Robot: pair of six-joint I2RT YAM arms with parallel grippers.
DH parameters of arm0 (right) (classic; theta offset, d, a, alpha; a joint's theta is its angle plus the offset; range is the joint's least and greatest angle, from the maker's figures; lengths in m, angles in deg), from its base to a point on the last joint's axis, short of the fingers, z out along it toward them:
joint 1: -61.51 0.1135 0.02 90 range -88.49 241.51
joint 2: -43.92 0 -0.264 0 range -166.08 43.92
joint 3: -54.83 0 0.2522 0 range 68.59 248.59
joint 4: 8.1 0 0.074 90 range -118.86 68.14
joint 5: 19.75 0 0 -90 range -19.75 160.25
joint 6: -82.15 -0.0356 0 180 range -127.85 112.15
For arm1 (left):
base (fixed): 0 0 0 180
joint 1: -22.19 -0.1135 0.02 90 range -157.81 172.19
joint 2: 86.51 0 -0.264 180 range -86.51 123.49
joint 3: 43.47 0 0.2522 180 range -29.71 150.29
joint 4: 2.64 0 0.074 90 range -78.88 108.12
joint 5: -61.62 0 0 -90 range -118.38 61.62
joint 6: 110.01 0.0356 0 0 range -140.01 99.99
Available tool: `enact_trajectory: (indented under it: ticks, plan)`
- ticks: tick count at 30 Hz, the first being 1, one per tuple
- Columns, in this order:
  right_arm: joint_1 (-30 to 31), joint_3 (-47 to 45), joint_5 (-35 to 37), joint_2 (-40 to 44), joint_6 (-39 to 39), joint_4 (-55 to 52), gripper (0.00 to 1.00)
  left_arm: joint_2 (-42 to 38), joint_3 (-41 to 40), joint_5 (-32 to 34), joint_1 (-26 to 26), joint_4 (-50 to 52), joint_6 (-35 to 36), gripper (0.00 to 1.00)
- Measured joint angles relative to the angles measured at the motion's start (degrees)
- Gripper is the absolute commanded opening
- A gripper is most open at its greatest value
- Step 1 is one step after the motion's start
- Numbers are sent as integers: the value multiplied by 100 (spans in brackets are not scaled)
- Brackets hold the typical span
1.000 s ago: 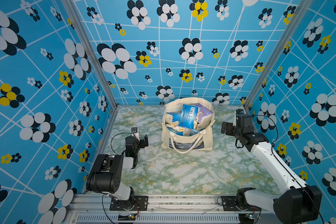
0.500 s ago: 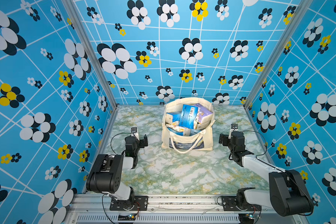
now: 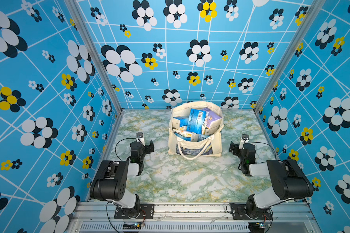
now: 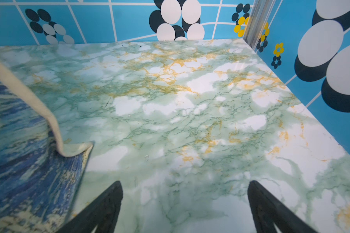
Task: Put tissues into the canvas bag
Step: Reset both arms
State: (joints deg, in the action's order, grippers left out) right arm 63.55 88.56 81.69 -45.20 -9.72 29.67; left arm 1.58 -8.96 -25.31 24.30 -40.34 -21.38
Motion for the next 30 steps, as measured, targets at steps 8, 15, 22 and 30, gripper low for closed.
enact_trajectory:
  ticks: [8,15,22,30]
  plan:
    - [-160,105,-313,0,-2,63,99,0,0,0,0,0,0,99]
    - [-162,105,-330,0,-2,66,99,0,0,0,0,0,13,99]
    - [-160,105,-479,0,2,85,99,0,0,0,0,0,15,99]
    - [-160,105,-570,0,2,144,99,0,0,0,0,0,15,99]
